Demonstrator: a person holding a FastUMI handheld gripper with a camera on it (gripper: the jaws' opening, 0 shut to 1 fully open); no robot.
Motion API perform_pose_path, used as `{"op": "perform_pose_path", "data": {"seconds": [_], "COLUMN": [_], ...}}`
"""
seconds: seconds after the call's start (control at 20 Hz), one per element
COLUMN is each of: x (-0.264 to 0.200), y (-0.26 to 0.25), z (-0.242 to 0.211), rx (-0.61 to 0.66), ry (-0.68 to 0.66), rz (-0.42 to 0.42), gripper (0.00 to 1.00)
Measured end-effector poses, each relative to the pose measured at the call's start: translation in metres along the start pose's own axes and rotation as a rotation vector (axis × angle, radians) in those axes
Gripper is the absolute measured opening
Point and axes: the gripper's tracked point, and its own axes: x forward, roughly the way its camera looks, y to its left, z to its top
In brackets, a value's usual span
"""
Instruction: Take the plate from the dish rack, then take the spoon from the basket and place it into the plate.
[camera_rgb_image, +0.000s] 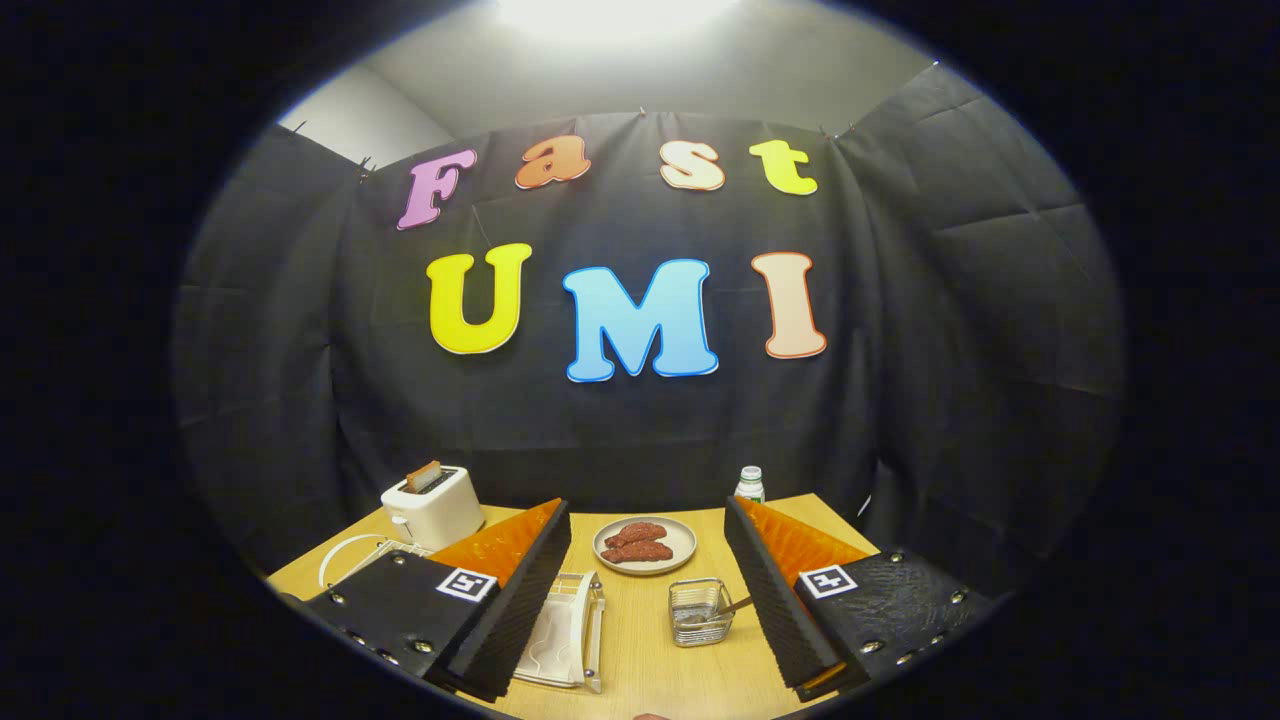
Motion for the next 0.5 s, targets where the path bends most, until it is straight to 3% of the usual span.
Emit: {"op": "perform_pose_path", "data": {"seconds": [0.25, 0.5], "x": [0.003, 0.017], "y": [0.007, 0.044], "z": [0.001, 0.008], "rx": [-0.003, -0.067], "ry": [0.062, 0.129], "rz": [-0.057, -0.032], "gripper": [0.95, 0.95]}}
